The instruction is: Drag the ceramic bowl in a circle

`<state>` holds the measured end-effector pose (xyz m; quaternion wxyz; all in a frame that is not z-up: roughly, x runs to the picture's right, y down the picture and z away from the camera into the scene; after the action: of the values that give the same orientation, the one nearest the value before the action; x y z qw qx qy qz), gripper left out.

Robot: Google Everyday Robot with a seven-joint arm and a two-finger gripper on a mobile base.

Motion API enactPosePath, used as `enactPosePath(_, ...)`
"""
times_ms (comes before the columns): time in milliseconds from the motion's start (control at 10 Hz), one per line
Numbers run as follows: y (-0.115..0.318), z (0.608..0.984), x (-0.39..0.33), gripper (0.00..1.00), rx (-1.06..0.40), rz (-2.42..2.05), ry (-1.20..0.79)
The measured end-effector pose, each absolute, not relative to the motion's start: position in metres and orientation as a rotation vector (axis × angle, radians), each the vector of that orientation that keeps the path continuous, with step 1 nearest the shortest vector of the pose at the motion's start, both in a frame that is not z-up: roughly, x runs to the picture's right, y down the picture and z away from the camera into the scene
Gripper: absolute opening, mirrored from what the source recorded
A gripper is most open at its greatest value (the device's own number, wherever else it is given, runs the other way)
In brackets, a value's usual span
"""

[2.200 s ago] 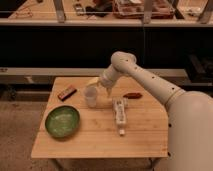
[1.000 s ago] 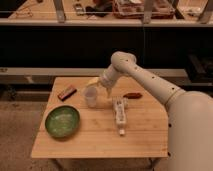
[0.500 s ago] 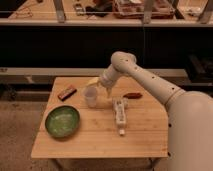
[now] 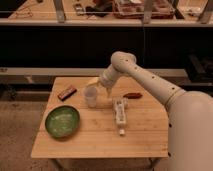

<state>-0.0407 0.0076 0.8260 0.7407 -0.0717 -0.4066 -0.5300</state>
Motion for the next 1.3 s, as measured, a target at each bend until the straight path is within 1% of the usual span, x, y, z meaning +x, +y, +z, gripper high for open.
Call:
enactPosePath(400,0.044,0.777,-0.074,0.80,-0.154,-1.282,-0.879)
enactPosePath(600,0.070,0.765,-0.100,0.80,-0.169,-1.336,-0.879)
enactPosePath(800,0.093,0.770,-0.125,0.80,-0.201,-1.371,-0.871)
enactPosePath(1100,0.121,0.798,-0.152,0.80,-0.259,-1.407,-0.832)
enactPosePath(1300,0.132,0.819,-0.155,0.80,-0.294,-1.394,-0.803)
